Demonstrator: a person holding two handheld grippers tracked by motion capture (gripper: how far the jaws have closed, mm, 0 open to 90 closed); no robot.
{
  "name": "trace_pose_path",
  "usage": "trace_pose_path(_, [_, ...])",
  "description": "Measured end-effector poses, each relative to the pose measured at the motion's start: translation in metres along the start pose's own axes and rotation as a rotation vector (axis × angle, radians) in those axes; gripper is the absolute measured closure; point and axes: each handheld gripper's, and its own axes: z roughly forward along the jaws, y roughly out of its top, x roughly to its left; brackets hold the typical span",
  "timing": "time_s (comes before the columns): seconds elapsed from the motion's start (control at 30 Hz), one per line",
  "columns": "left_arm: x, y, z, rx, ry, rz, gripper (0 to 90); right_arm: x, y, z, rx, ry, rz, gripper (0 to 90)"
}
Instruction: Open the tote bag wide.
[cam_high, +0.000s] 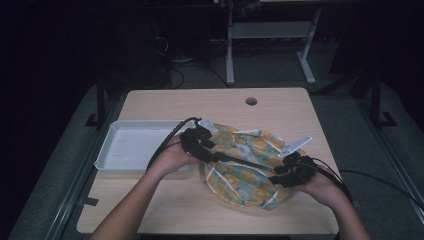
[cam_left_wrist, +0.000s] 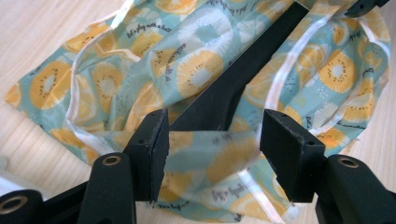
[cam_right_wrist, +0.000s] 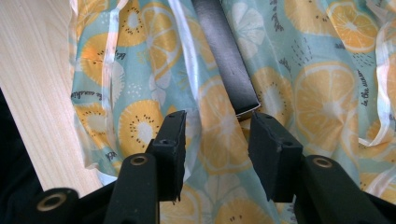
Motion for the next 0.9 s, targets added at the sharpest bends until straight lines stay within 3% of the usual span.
trace_pose_path(0.1, [-0.003,0.000,-0.008,-0.012,-0.004,0.005,42.1,-0.001,0.000,-0.001,-0.004,0.000,0.004,54.7])
trace_pose_path(0.17, [-0.006,0.000,-0.011,0.007,-0.007,0.019,41.4,-0.001,0.000,-0.001,-0.003,-0.002,0.005,54.3])
trace_pose_path(0.47, [-0.018,-0.004,0.015,0.078,0.053,0.051,39.9,0.000,0.000,0.008,0.033,-0.017,0.009,50.5])
trace_pose_path(0.53, [-0.017,-0.004,0.018,0.085,0.073,0.063,45.4,0.000,0.000,0.011,0.045,-0.019,0.005,50.7])
trace_pose_path(0.63, [-0.015,-0.004,0.019,0.092,0.085,0.070,61.0,0.000,0.000,0.013,0.060,-0.016,0.009,54.3])
trace_pose_path(0.77, [-0.012,-0.004,0.018,0.094,0.081,0.072,82.6,-0.001,0.000,0.012,0.064,-0.014,0.006,71.3])
trace_pose_path(0.9, [-0.014,-0.004,0.015,0.091,0.069,0.071,89.2,0.002,0.001,0.008,0.057,-0.011,-0.008,84.0])
